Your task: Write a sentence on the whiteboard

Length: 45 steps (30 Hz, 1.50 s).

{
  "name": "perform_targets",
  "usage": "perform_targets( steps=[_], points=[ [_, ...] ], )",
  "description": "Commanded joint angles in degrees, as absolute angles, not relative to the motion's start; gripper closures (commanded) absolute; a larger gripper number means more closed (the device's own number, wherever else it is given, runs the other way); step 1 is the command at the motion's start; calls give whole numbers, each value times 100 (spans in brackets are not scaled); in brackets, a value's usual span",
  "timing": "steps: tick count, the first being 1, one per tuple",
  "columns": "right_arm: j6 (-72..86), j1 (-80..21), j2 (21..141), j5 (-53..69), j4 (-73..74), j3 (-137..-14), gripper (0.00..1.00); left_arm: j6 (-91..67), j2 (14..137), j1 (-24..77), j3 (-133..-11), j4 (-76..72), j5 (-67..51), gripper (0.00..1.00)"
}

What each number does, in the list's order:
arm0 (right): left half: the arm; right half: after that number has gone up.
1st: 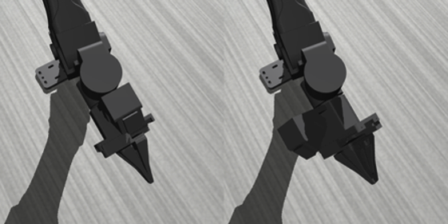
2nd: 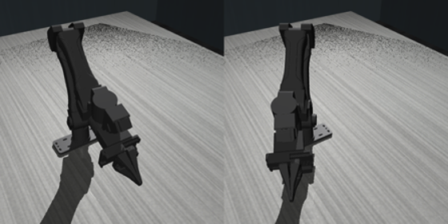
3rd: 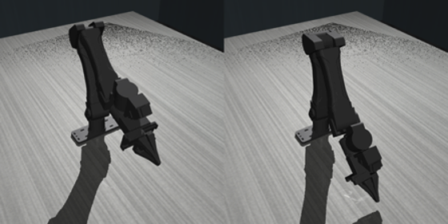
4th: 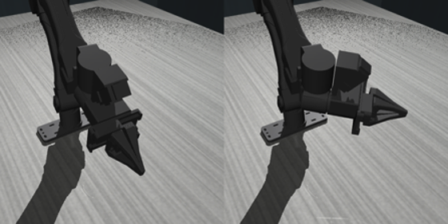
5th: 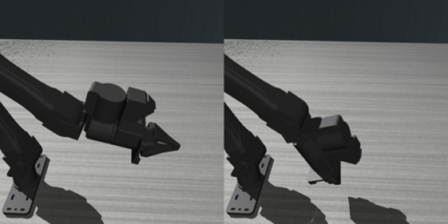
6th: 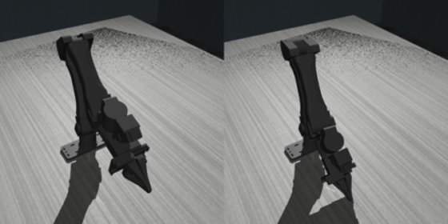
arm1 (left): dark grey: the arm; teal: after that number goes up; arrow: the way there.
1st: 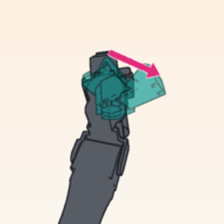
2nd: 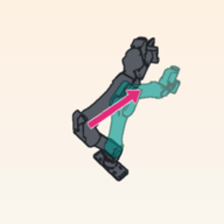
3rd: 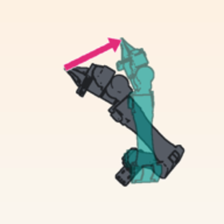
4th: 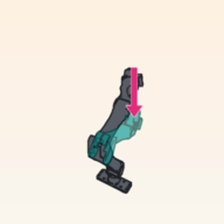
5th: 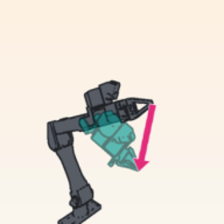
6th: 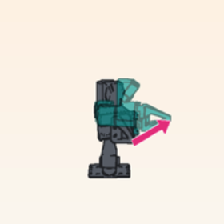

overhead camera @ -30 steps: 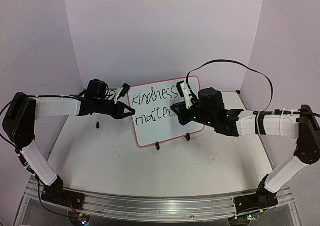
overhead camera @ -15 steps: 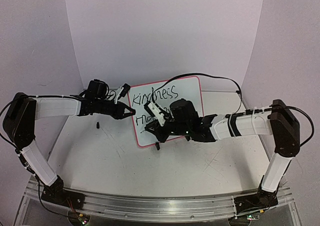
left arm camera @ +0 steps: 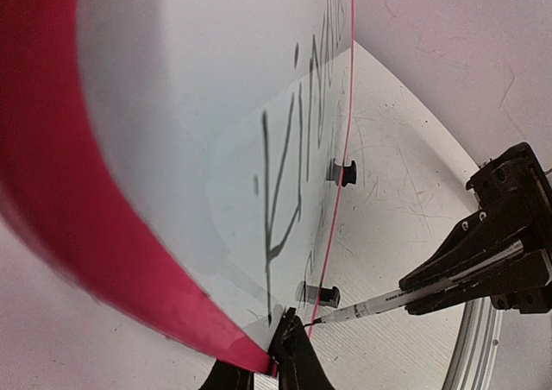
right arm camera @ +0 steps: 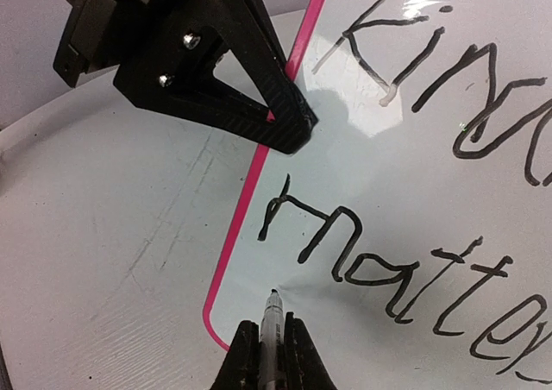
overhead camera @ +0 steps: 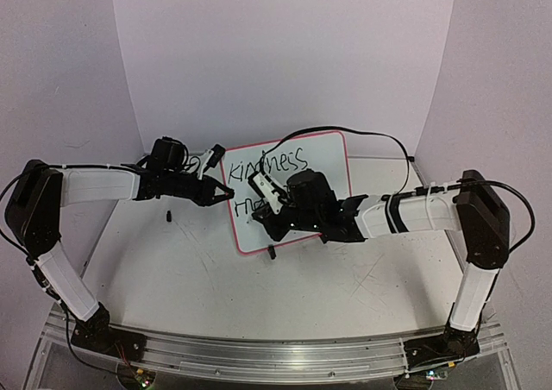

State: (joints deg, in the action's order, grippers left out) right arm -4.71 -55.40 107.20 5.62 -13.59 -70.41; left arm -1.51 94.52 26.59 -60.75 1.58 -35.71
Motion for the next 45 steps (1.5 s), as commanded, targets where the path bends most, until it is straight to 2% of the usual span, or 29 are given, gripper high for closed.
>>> perform_targets(
  steps=[1, 23, 45],
  points=[
    [-483, -5560, 10822, 258, -1406, -7198, 100, 403, 9611, 2594, -6144, 315, -2109, 100],
    [-71, -5627, 10698, 315, -1390, -6534, 100, 396, 9596, 2593, -6155, 315, -2109, 100],
    [-44, -5510, 10652, -326, -1626, -6897, 100, 405, 9572, 2605, -6130, 312, -2100, 100]
  ],
)
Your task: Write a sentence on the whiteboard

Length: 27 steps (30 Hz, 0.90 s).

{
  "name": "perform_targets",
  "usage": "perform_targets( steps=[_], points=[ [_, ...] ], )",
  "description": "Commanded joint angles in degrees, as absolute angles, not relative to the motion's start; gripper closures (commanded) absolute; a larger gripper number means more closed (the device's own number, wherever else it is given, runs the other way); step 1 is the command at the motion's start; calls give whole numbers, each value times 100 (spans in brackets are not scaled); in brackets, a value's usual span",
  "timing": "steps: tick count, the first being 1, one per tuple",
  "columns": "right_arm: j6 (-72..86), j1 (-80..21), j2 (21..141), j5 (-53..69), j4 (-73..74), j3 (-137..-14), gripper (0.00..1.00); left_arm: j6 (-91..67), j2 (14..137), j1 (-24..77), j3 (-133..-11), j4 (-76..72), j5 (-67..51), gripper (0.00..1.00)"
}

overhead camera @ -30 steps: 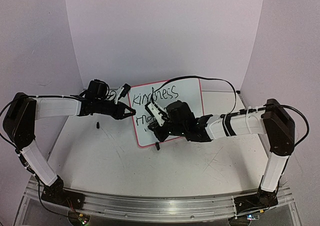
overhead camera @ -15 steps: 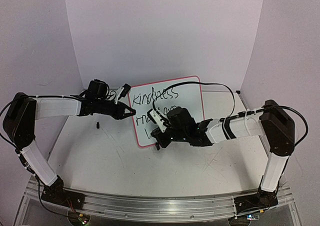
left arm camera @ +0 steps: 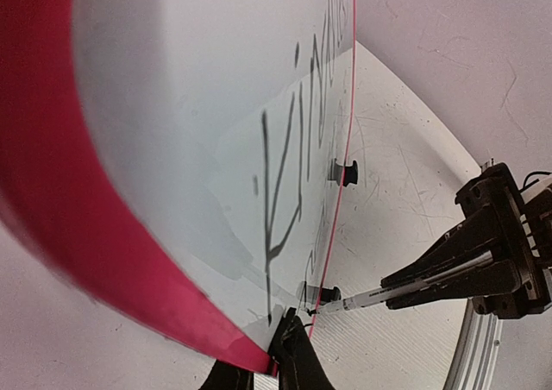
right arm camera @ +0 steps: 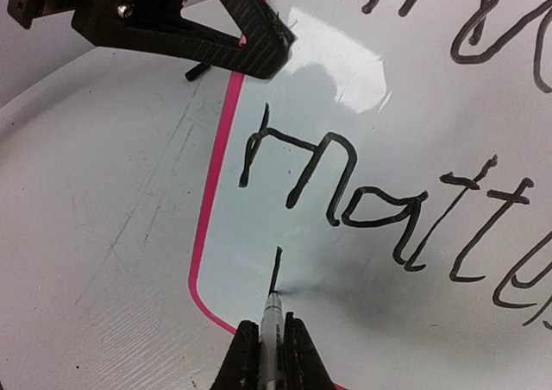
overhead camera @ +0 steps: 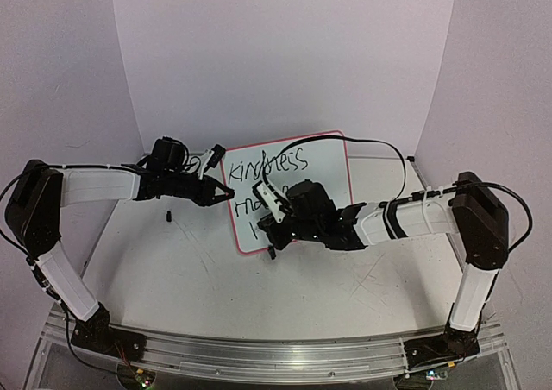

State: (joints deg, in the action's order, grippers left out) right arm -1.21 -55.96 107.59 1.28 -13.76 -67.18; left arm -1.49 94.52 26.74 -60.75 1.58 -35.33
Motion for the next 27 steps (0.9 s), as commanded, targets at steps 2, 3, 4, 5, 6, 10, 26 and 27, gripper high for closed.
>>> perform_targets(
  steps=[2, 3, 4, 5, 6, 10, 26, 27],
  points=[
    [131, -5481, 10606, -417, -1628, -6858, 100, 406, 9574, 2604, -6129, 312, -2101, 100],
    [155, -5471, 10581, -474, -1633, -6842, 100, 404, 9572, 2607, -6130, 315, -2101, 100],
    [159, -5458, 10561, -502, -1636, -6832, 100, 400, 9573, 2608, -6127, 316, -2101, 100],
    [159, -5446, 10537, -520, -1639, -6821, 100, 397, 9573, 2606, -6128, 316, -2101, 100],
    [165, -5444, 10516, -557, -1643, -6811, 100, 396, 9572, 2607, -6127, 312, -2099, 100],
    [150, -5434, 10411, -634, -1660, -6750, 100, 405, 9580, 2601, -6137, 316, -2092, 100],
    [290, -5417, 10318, -486, -1616, -6328, 100, 406, 9611, 2602, -6144, 323, -2101, 100],
    [306, -5418, 10323, -471, -1611, -6296, 100, 401, 9614, 2603, -6144, 322, -2102, 100]
  ],
)
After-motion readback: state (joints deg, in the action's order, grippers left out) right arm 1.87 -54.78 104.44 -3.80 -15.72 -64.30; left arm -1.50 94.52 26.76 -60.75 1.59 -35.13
